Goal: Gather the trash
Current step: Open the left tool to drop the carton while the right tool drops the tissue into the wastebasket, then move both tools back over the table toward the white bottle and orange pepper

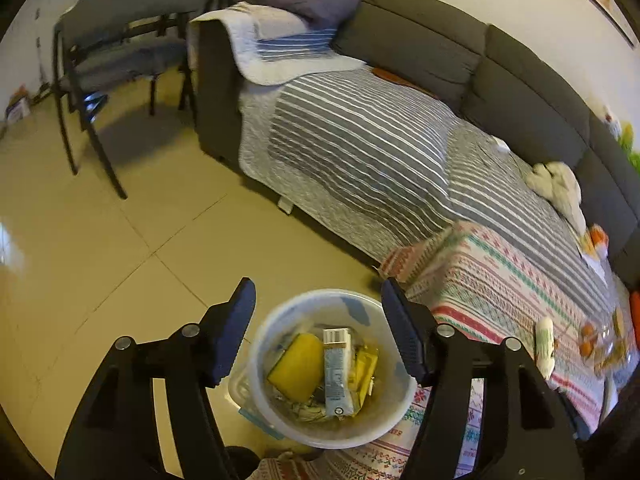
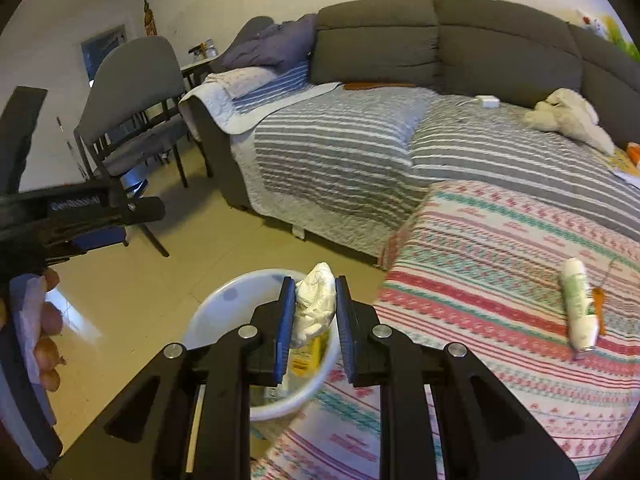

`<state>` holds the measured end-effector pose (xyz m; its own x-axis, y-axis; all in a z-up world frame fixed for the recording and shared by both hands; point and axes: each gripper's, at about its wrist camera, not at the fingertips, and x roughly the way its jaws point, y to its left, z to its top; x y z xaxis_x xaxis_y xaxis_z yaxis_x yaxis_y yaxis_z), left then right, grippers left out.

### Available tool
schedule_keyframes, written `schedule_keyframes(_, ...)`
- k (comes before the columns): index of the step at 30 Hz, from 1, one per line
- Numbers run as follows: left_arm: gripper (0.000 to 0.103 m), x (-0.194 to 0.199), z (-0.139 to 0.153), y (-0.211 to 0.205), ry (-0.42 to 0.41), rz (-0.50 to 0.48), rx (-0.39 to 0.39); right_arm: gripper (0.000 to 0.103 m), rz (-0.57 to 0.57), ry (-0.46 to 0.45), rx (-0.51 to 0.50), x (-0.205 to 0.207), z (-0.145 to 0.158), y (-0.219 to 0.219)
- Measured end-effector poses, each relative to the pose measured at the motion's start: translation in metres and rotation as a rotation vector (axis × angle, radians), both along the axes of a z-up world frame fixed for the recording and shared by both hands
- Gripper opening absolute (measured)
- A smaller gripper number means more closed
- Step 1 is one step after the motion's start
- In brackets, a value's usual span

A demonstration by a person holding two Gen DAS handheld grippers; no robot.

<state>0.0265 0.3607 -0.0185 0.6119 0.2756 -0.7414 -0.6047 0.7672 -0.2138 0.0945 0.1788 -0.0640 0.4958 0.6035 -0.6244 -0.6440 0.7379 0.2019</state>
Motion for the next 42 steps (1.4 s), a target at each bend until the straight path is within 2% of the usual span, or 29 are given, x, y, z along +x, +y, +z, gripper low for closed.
schedule_keyframes(9, 0.063, -0.015, 0.008, 0.026, -0.021, 0.082, -0.013, 0.021, 0.04, 0.05, -0.017, -0.001, -0.015, 0.047)
schedule_keyframes(13, 0.063, -0.019, 0.009, 0.03, -0.021, 0.096, 0.0, 0.026, 0.048, 0.053, -0.026, -0.001, -0.018, 0.062)
schedule_keyframes(15, 0.065, -0.019, 0.009, 0.032, -0.019, 0.098, 0.0, 0.05, 0.034, 0.048, -0.031, -0.001, -0.018, 0.065)
schedule_keyframes(16, 0.065, -0.019, 0.008, 0.033, -0.017, 0.1, -0.001, 0.056, 0.024, 0.045, -0.031, 0.0, -0.018, 0.065)
schedule_keyframes(18, 0.066, -0.02, 0.008, 0.033, -0.017, 0.101, -0.002, 0.08, -0.014, 0.036, -0.035, 0.002, -0.016, 0.064)
schedule_keyframes(21, 0.072, -0.021, 0.009, 0.033, -0.015, 0.107, 0.018, 0.094, -0.096, 0.025, -0.024, 0.009, -0.009, 0.051)
schedule_keyframes(22, 0.074, -0.021, 0.009, 0.031, -0.013, 0.113, 0.034, 0.094, -0.117, 0.022, -0.026, 0.012, -0.008, 0.047)
schedule_keyframes(24, 0.085, -0.022, 0.01, 0.028, -0.01, 0.125, 0.058, 0.095, -0.152, 0.021, -0.028, 0.018, -0.004, 0.04)
schedule_keyframes(26, 0.089, -0.022, 0.012, 0.021, -0.014, 0.126, 0.082, 0.095, -0.188, 0.009, -0.027, 0.025, 0.002, 0.028)
schedule_keyframes(31, 0.092, -0.015, 0.018, -0.004, -0.015, 0.083, 0.156, 0.095, -0.245, -0.027, -0.013, 0.033, 0.016, 0.0)
schedule_keyframes(42, 0.093, 0.011, 0.017, -0.059, -0.022, -0.03, 0.185, 0.096, -0.355, -0.108, -0.062, 0.039, 0.028, -0.066)
